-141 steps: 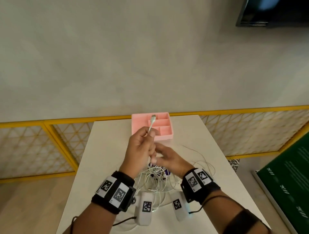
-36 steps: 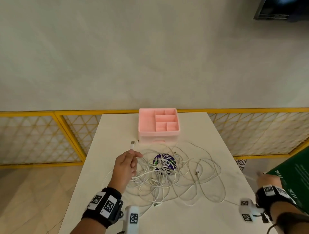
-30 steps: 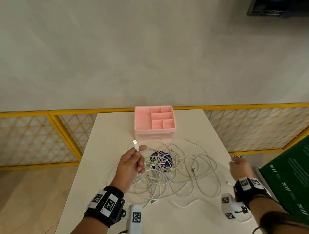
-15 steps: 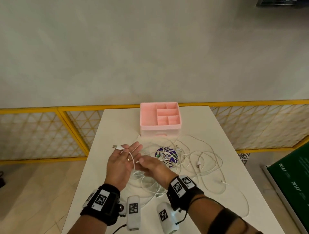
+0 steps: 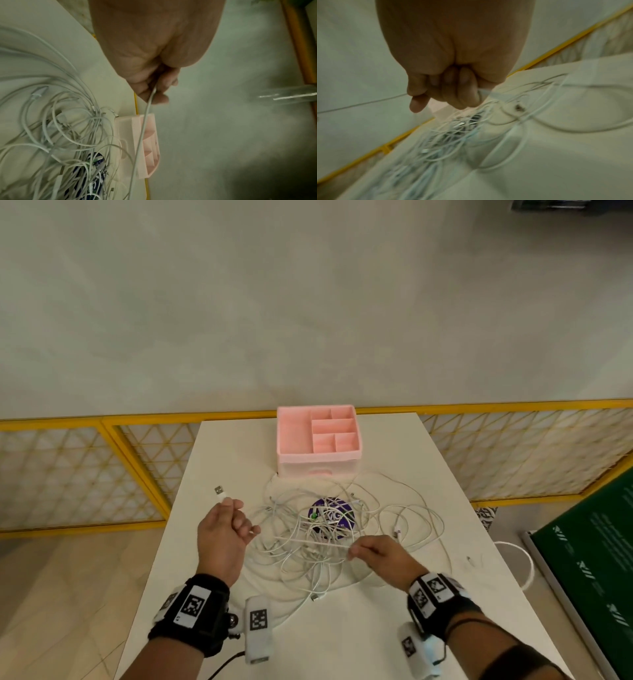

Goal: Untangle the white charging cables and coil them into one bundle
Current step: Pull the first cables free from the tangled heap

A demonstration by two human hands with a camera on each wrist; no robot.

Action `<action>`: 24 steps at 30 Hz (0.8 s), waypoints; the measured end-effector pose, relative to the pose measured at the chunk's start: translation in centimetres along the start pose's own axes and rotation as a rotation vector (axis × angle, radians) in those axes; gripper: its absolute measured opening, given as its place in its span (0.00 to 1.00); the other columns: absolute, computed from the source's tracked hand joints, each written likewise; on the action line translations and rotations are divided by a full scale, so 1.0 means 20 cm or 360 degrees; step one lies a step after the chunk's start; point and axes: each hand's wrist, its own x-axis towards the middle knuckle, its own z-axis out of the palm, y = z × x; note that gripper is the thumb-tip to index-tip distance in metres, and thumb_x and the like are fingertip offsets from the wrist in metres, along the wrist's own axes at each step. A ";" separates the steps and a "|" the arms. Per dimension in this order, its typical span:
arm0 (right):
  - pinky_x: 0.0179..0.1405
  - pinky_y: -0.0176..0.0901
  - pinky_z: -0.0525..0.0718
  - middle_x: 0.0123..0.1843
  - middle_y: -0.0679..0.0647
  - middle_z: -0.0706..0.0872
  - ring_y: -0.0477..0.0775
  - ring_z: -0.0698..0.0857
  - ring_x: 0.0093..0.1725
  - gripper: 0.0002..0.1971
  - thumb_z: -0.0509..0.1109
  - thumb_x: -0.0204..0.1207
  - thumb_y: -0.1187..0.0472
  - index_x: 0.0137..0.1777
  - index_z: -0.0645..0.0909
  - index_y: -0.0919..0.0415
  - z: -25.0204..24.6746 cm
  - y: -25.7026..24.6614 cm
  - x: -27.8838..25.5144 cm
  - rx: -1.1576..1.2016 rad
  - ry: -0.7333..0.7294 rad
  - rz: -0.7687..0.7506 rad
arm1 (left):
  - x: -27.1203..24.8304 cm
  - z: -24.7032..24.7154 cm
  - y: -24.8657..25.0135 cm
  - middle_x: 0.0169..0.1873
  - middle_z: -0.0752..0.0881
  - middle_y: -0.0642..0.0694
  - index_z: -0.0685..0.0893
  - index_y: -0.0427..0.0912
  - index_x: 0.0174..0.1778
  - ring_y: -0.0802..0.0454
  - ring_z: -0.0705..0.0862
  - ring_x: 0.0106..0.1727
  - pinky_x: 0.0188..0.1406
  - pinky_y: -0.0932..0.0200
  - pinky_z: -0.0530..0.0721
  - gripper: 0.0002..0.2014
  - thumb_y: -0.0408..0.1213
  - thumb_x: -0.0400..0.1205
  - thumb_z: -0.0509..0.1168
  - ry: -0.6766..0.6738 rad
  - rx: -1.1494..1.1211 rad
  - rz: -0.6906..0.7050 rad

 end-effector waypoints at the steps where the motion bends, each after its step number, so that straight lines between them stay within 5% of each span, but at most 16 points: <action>1: 0.43 0.29 0.75 0.36 0.37 0.86 0.33 0.80 0.35 0.11 0.66 0.85 0.55 0.42 0.86 0.44 -0.05 0.06 -0.03 -0.0091 0.0017 0.0059 | 0.01 0.00 -0.01 0.21 0.70 0.52 0.79 0.40 0.43 0.56 0.69 0.21 0.28 0.57 0.81 0.14 0.41 0.92 0.55 0.0022 0.0004 -0.0001; 3: 0.46 0.31 0.74 0.41 0.39 0.88 0.32 0.83 0.41 0.12 0.66 0.85 0.57 0.41 0.85 0.43 -0.17 0.18 -0.08 -0.0242 0.0105 0.0157 | 0.02 0.01 -0.05 0.20 0.69 0.52 0.78 0.41 0.41 0.57 0.67 0.20 0.23 0.60 0.73 0.15 0.41 0.92 0.56 0.0037 -0.0011 -0.0023; 7: 0.50 0.35 0.78 0.46 0.41 0.89 0.45 0.85 0.48 0.12 0.63 0.85 0.53 0.41 0.83 0.41 -0.37 0.40 -0.19 -0.0521 0.0273 0.0437 | 0.04 0.05 -0.11 0.20 0.67 0.52 0.76 0.41 0.38 0.57 0.64 0.19 0.18 0.65 0.64 0.16 0.39 0.92 0.55 0.0011 0.0037 -0.0054; 11: 0.53 0.52 0.84 0.46 0.39 0.88 0.48 0.86 0.46 0.13 0.61 0.85 0.46 0.39 0.80 0.34 -0.53 0.57 -0.29 -0.0761 0.0422 0.0650 | 0.04 0.06 -0.16 0.22 0.65 0.50 0.75 0.42 0.36 0.57 0.62 0.18 0.17 0.68 0.61 0.17 0.33 0.91 0.52 0.0002 0.0119 -0.0123; 16: 0.49 0.50 0.87 0.46 0.43 0.89 0.47 0.87 0.41 0.12 0.58 0.86 0.45 0.41 0.77 0.34 -0.77 0.61 -0.36 -0.0986 0.0542 0.0724 | 0.03 0.06 -0.20 0.21 0.65 0.51 0.75 0.42 0.36 0.57 0.61 0.18 0.17 0.67 0.60 0.17 0.36 0.92 0.52 0.0053 0.0152 -0.0172; 20: 0.54 0.52 0.84 0.47 0.49 0.90 0.54 0.86 0.42 0.16 0.51 0.88 0.43 0.56 0.83 0.38 -0.90 0.60 -0.41 -0.1253 0.0746 0.0921 | 0.04 0.06 -0.17 0.22 0.64 0.51 0.74 0.42 0.36 0.57 0.61 0.19 0.18 0.66 0.60 0.17 0.39 0.92 0.52 0.0096 0.0166 -0.0121; 24: 0.68 0.61 0.74 0.60 0.53 0.87 0.59 0.84 0.57 0.16 0.53 0.88 0.50 0.65 0.80 0.37 -0.88 0.64 -0.42 -0.1231 0.0705 0.1217 | 0.05 0.03 -0.13 0.23 0.65 0.50 0.74 0.43 0.37 0.57 0.62 0.19 0.17 0.65 0.61 0.16 0.36 0.92 0.52 0.0124 0.0168 -0.0053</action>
